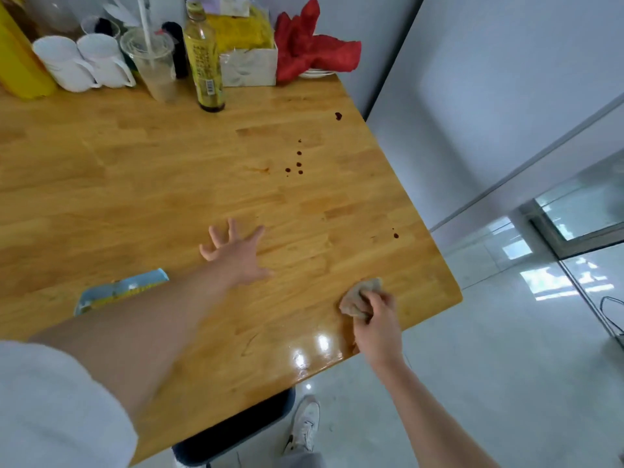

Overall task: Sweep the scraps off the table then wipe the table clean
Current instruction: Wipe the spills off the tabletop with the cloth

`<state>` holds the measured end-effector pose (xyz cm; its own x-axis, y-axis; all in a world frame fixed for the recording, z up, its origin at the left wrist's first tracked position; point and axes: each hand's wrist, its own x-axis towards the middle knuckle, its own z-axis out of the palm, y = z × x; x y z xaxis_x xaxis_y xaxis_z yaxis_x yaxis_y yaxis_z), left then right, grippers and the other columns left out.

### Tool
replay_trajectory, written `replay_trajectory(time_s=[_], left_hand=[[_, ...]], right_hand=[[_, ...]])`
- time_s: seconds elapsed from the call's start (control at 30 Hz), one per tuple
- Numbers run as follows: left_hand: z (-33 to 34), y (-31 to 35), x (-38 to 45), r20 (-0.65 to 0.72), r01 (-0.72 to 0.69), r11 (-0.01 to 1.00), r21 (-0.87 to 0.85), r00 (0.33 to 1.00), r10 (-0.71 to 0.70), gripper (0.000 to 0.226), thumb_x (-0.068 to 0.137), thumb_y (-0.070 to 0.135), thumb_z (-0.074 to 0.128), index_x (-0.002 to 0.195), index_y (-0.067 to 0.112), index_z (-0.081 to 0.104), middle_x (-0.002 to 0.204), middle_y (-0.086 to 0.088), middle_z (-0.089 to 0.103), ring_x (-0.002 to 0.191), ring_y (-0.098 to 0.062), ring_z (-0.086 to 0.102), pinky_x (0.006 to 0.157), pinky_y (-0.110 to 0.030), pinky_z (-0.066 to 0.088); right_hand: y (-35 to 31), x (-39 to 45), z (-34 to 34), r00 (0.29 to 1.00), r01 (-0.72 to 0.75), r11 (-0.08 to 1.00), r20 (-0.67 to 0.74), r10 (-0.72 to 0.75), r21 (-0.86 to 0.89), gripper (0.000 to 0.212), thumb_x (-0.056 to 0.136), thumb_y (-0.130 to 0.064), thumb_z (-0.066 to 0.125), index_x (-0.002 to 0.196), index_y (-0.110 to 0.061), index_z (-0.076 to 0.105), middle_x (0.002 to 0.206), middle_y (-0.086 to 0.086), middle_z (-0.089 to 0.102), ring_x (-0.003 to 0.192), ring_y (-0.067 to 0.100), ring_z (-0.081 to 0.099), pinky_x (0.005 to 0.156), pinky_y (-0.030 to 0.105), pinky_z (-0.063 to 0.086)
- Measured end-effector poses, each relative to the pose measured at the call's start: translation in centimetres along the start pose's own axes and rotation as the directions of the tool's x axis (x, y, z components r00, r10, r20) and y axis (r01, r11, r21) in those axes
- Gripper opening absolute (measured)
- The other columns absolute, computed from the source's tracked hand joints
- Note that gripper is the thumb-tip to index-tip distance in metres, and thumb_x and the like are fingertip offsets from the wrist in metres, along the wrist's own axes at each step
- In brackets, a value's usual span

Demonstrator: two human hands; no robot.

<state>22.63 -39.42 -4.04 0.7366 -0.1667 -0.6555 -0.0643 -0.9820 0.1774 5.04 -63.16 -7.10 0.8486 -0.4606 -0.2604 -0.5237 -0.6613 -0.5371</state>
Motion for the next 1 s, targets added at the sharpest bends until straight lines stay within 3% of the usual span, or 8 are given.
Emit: replay_trajectory(time_s=[0.17,0.3,0.4,0.5,0.6,0.77,0.87,1.0], left_hand=[[-1.8,2.1,1.5,0.134,0.057,0.991,0.125,0.988,-0.074,0.122,0.077,0.066,0.071,0.155,0.04,-0.019,0.16,-0.022,-0.028,0.146,-0.053,-0.015,0.117,-0.067,0.016],[-2.4,3.5,2.1,0.138,0.134,0.986,0.103,0.979,-0.147,0.129,0.075,0.057,0.079,0.153,0.041,-0.022,0.159,-0.025,-0.025,0.142,-0.062,-0.007,0.115,-0.063,0.027],[-2.4,3.5,2.3,0.141,0.14,0.984,0.11,0.978,-0.155,0.129,0.076,0.055,0.08,0.153,0.041,-0.023,0.159,-0.027,-0.025,0.142,-0.062,-0.008,0.116,-0.063,0.024],[-2.5,3.6,2.2,0.134,0.134,0.985,0.109,0.98,-0.148,0.128,0.076,0.056,0.078,0.152,0.041,-0.024,0.158,-0.027,-0.026,0.143,-0.06,-0.01,0.118,-0.063,0.02],[-2.2,3.4,2.1,0.136,0.102,0.982,0.157,0.983,-0.123,0.128,0.077,0.06,0.075,0.153,0.037,-0.026,0.157,-0.032,-0.023,0.147,-0.051,-0.017,0.118,-0.066,0.009],[-2.3,3.3,2.1,0.15,0.115,0.984,0.139,0.979,-0.136,0.127,0.078,0.059,0.075,0.151,0.041,-0.027,0.157,-0.029,-0.028,0.143,-0.057,-0.016,0.119,-0.064,0.008],[-2.2,3.1,2.3,0.138,0.11,0.987,0.121,0.982,-0.126,0.128,0.076,0.059,0.077,0.151,0.042,-0.026,0.157,-0.027,-0.028,0.142,-0.061,-0.012,0.119,-0.064,0.011],[-2.0,2.8,2.4,0.139,0.101,0.985,0.138,0.983,-0.12,0.129,0.077,0.06,0.076,0.151,0.039,-0.028,0.156,-0.031,-0.027,0.144,-0.057,-0.014,0.119,-0.065,0.007]], right_hand=[[-1.3,-0.7,2.4,0.836,0.395,0.913,0.374,-0.402,0.1,0.038,0.079,-0.008,0.06,0.112,-0.024,0.071,0.111,-0.017,0.046,0.094,-0.009,0.051,0.084,-0.001,0.034],[4.5,8.7,-6.5,0.999,-0.008,0.997,0.037,0.005,0.081,0.032,0.088,-0.001,0.058,0.109,-0.02,0.071,0.106,0.014,0.064,0.07,0.019,0.07,0.061,0.023,0.056],[4.9,9.8,-8.1,0.957,-0.219,0.962,-0.155,0.244,0.163,0.03,0.093,-0.008,0.053,0.105,-0.033,0.064,0.111,0.011,0.056,0.061,0.024,0.07,0.058,0.039,0.06],[0.8,4.8,-1.7,0.951,0.275,0.958,0.124,-0.283,0.075,0.029,0.091,-0.012,0.061,0.094,-0.041,0.066,0.116,-0.005,0.053,0.078,0.003,0.063,0.066,0.021,0.052],[-0.4,1.9,0.9,0.65,0.647,0.757,0.453,-0.61,0.09,0.032,0.084,-0.015,0.061,0.11,-0.03,0.073,0.107,-0.02,0.047,0.085,-0.002,0.051,0.072,0.021,0.051],[6.4,9.9,-7.5,0.991,0.124,0.992,0.042,-0.124,0.006,0.027,0.088,0.001,0.062,0.103,-0.016,0.075,0.109,0.01,0.066,0.086,0.027,0.07,0.077,0.045,0.058],[7.8,11.1,-9.1,0.944,-0.226,0.959,-0.205,0.259,0.17,0.015,0.094,-0.008,0.053,0.105,-0.007,0.063,0.089,0.017,0.07,0.065,0.029,0.071,0.061,0.052,0.06],[3.6,4.3,-2.1,0.906,0.388,0.921,0.187,-0.38,-0.011,0.037,0.088,-0.002,0.06,0.116,-0.025,0.071,0.115,-0.01,0.051,0.095,0.01,0.059,0.083,0.015,0.048]])
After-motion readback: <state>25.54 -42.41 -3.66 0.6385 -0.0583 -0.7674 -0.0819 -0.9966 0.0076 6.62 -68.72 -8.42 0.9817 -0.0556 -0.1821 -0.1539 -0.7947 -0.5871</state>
